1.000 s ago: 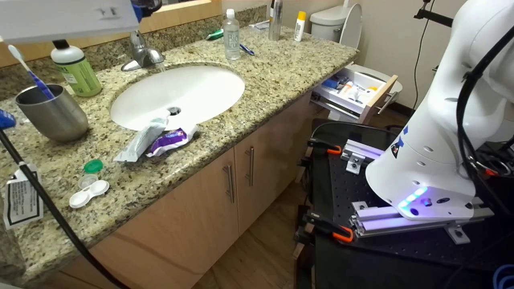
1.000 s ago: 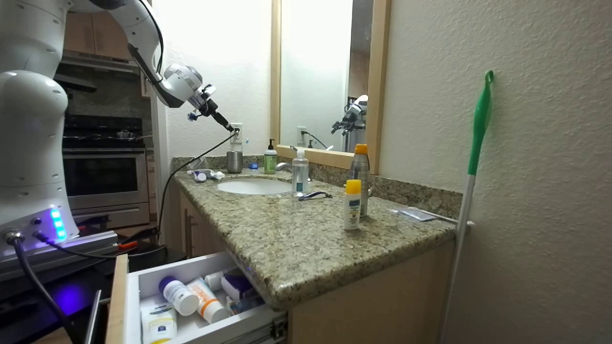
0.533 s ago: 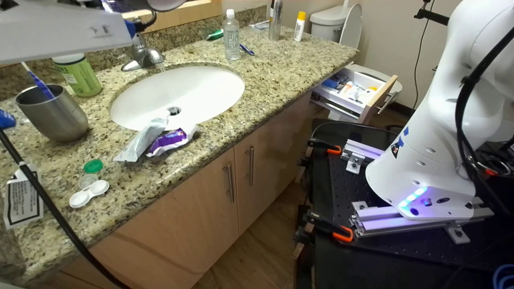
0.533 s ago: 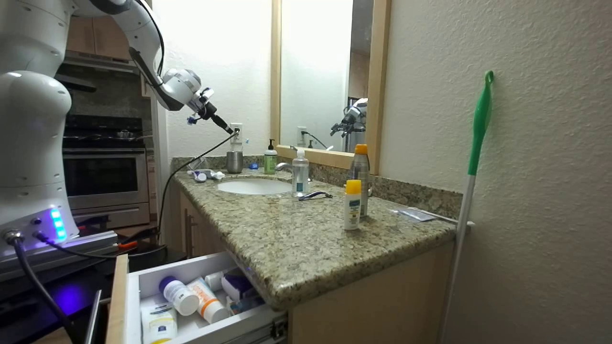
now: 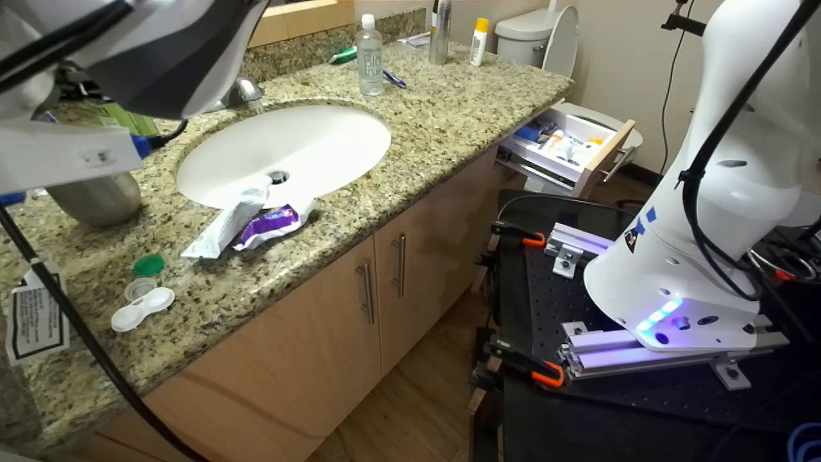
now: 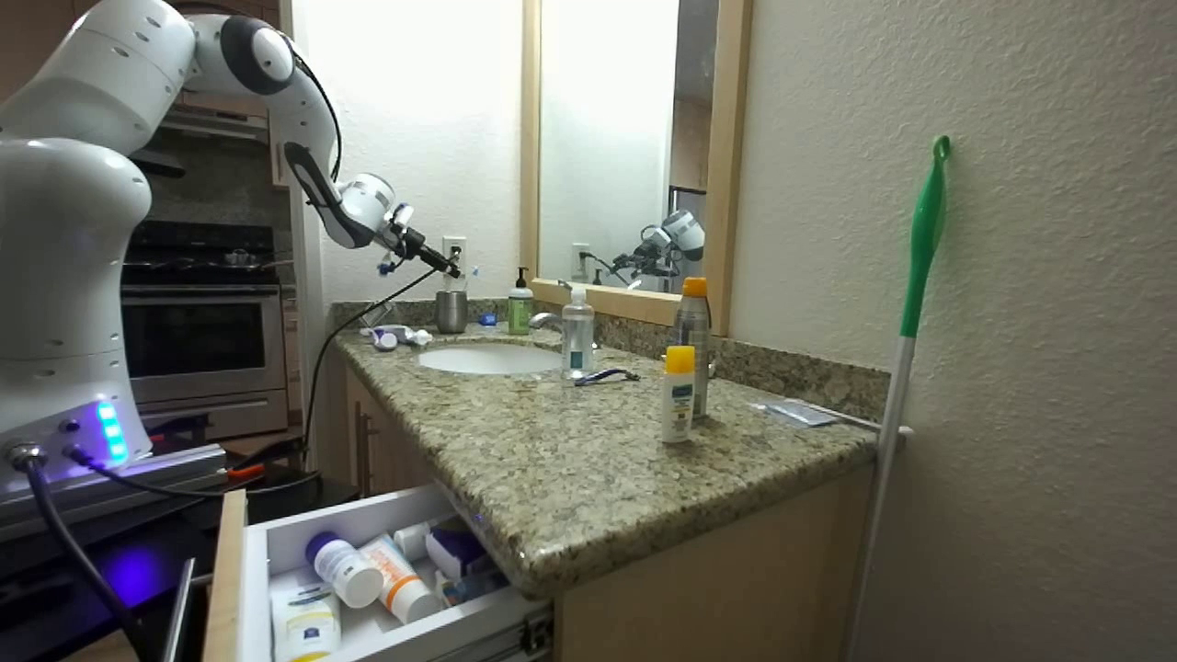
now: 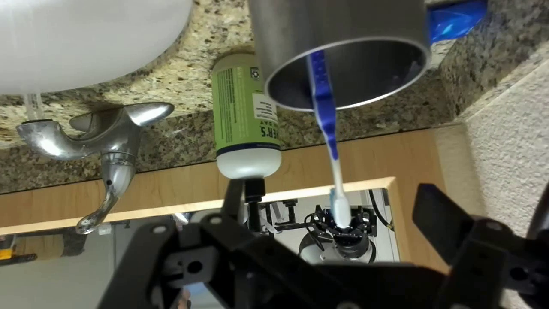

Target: Take the toothbrush from the cup and put it on the counter

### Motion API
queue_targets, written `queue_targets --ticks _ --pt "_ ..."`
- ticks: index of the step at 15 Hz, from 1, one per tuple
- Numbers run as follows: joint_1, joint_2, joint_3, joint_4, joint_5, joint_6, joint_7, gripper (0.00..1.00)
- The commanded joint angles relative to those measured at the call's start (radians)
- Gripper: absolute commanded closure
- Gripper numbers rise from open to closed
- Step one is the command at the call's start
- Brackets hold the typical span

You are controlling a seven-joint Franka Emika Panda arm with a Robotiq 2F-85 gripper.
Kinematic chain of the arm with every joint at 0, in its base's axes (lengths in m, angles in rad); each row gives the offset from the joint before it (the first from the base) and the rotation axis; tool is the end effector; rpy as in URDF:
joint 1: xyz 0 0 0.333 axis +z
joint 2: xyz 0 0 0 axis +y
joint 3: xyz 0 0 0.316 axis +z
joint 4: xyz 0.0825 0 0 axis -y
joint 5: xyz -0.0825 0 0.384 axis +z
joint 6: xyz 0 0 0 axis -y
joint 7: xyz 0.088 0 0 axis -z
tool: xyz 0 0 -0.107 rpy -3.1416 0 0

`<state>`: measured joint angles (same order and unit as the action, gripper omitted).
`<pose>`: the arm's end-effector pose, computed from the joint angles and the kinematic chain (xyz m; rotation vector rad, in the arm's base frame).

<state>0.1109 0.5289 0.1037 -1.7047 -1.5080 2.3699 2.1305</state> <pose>0.6807 0.1279 0.3085 2.3032 -1.0119 1.3777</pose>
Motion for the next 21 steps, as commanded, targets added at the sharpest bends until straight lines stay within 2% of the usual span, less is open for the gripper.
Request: queue_targets --ticks 1,3,6,7,10,11,12,13,21 --pt "0.016 0.013 -0.012 0.019 0.007 -0.006 -0.002 0.0" --pt "0.03 0.044 -0.036 0.053 -0.029 -0.049 0.033 0.0" --pt "0.025 0.093 -0.062 0.103 -0.022 -0.112 0.053 0.0" --pt "0.018 0.046 -0.042 0.051 -0.002 -0.075 0.023 0.0" --pt "0.016 0.077 -0.057 0.081 -0.003 -0.096 0.035 0.0" --pt "0.014 0.078 -0.053 0.082 0.004 -0.089 0.027 0.25" --pt "0.013 0.078 -0.051 0.082 0.011 -0.088 0.021 0.26" --pt "0.012 0.078 -0.048 0.082 0.018 -0.085 0.017 0.32" --pt "-0.005 0.073 -0.044 0.076 0.048 -0.058 0.003 0.89"
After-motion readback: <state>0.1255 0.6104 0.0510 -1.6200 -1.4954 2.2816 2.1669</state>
